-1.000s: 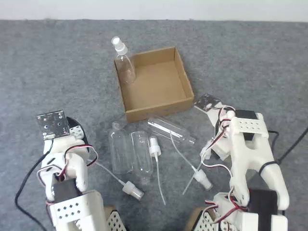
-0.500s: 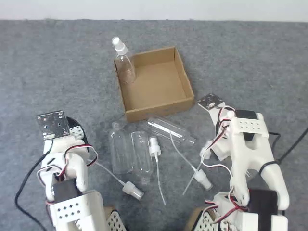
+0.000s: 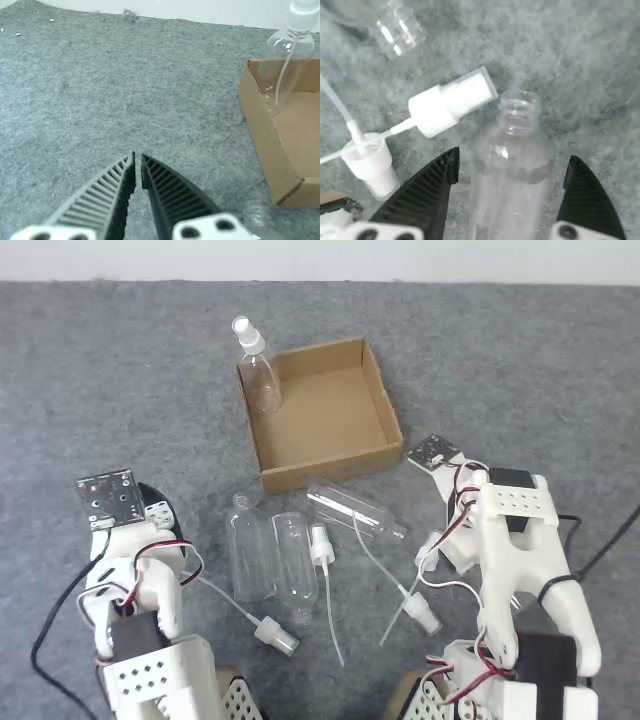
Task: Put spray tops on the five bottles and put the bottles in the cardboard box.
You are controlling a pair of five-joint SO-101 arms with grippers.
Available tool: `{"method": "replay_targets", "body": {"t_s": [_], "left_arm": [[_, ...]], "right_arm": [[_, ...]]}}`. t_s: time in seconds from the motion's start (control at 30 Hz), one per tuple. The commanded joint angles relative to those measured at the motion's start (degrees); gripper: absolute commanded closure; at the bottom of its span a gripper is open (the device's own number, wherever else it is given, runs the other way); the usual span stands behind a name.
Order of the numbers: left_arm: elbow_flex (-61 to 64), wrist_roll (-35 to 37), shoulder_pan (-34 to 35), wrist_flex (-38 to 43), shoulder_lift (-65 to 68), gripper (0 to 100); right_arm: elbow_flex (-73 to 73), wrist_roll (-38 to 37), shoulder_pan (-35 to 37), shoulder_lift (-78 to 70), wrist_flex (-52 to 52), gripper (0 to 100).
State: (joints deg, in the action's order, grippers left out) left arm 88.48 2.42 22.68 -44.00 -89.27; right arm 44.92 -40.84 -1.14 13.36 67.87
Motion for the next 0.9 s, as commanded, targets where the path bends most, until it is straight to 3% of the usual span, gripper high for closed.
{"method": "replay_targets", "body": {"t_s": [0.0,0.67,0.87], "left_arm": [[-0.84,-0.53,0.18,1.76,-0.97,99],[-0.84,-0.53,0.18,1.76,-0.97,99],[-0.84,-0.53,0.18,1.76,-0.97,99]], "right_arm": [[1.05,-0.88,-0.66,2.59,-2.51,71.4],[1.14,-0.97,-0.75,3.38,-1.98,96.4],[-5.36,-0.79,-0.66,3.38,7.87,96.5]]}}
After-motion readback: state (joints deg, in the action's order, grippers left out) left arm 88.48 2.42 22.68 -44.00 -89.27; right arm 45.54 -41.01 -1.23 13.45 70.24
